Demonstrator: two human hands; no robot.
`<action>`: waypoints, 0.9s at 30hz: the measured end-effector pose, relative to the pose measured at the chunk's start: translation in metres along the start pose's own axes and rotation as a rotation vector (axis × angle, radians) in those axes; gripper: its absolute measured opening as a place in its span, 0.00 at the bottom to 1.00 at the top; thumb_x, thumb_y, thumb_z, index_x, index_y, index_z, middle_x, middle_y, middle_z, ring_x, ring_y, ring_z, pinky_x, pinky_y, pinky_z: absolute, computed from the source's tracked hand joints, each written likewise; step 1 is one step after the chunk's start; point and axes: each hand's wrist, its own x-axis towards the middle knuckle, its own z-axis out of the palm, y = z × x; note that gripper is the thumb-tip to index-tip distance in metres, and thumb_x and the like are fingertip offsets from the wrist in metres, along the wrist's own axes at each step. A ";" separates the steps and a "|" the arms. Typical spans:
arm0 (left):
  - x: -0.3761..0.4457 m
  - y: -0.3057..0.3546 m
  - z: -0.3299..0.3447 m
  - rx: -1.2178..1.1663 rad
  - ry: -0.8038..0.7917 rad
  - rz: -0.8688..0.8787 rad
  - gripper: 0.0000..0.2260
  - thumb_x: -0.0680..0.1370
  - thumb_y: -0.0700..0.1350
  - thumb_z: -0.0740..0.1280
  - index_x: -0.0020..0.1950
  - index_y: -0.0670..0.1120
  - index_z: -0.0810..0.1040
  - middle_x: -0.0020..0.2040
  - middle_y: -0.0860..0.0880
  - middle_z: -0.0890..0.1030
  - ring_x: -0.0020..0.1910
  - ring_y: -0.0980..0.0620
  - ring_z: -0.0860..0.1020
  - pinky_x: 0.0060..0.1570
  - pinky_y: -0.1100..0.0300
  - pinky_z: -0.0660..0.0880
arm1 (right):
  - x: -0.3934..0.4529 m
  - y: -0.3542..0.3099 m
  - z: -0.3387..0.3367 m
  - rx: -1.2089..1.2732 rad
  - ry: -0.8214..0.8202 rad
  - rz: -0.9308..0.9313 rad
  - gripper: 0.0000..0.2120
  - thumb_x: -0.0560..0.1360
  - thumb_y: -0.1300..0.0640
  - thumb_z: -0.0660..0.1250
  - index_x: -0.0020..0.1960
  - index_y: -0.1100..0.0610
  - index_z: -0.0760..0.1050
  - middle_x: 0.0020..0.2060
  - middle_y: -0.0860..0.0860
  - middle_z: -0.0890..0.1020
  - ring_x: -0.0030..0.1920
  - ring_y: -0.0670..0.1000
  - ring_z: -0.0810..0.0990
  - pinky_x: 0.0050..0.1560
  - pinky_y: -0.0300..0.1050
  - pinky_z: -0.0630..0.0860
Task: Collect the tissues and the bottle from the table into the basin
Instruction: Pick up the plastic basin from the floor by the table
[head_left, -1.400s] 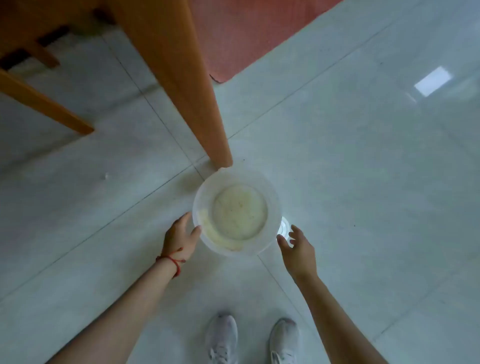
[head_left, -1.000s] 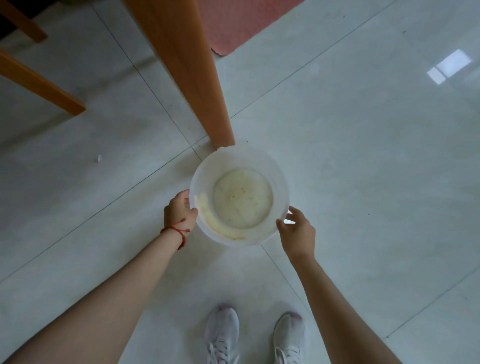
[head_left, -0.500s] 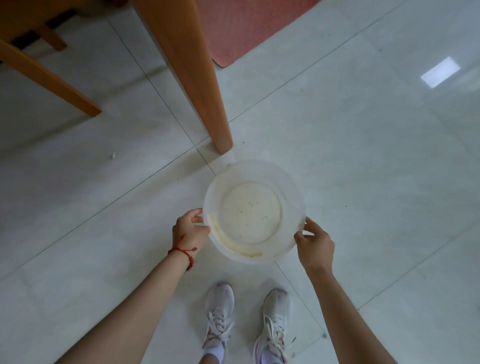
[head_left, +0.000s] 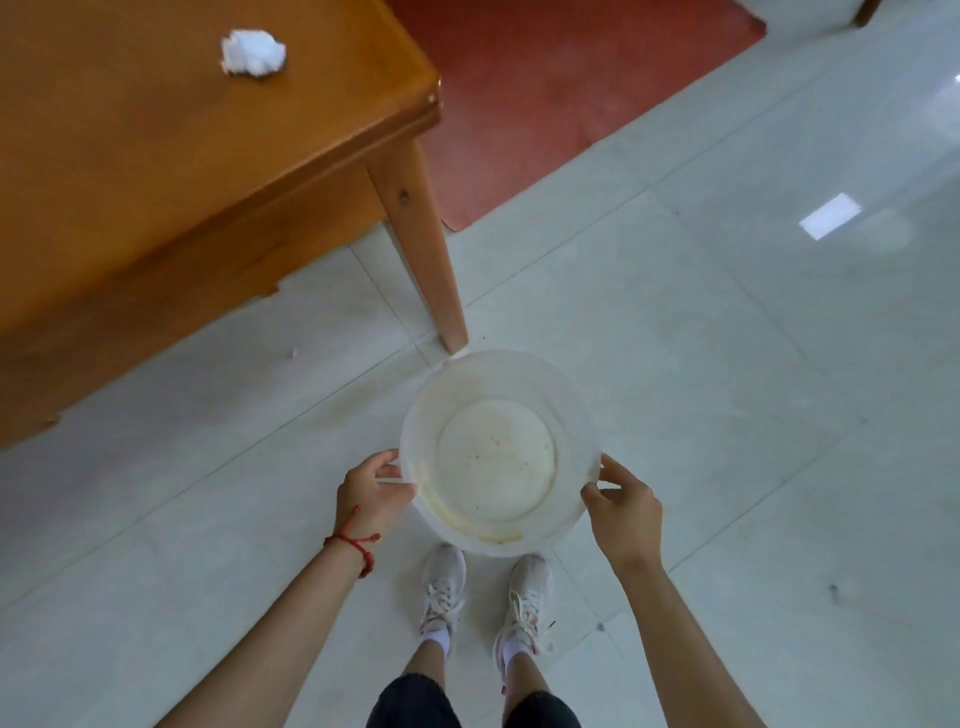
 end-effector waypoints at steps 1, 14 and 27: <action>-0.012 0.006 -0.007 -0.012 0.007 0.000 0.19 0.68 0.35 0.70 0.58 0.43 0.77 0.47 0.44 0.78 0.49 0.44 0.77 0.52 0.55 0.74 | -0.010 -0.007 -0.008 0.006 -0.004 -0.009 0.19 0.72 0.64 0.62 0.61 0.52 0.75 0.37 0.60 0.84 0.44 0.59 0.81 0.43 0.46 0.76; -0.129 0.073 -0.072 -0.123 0.027 0.101 0.21 0.68 0.35 0.70 0.61 0.40 0.75 0.43 0.47 0.77 0.48 0.44 0.77 0.53 0.53 0.76 | -0.113 -0.075 -0.088 -0.039 -0.022 -0.235 0.17 0.72 0.64 0.62 0.57 0.51 0.77 0.40 0.69 0.81 0.45 0.67 0.78 0.46 0.53 0.78; -0.158 0.069 -0.119 -0.256 0.104 0.093 0.19 0.72 0.38 0.68 0.62 0.36 0.73 0.41 0.42 0.80 0.39 0.45 0.78 0.51 0.52 0.78 | -0.133 -0.141 -0.092 -0.170 -0.123 -0.340 0.19 0.71 0.64 0.64 0.62 0.57 0.74 0.35 0.46 0.79 0.36 0.40 0.77 0.36 0.31 0.70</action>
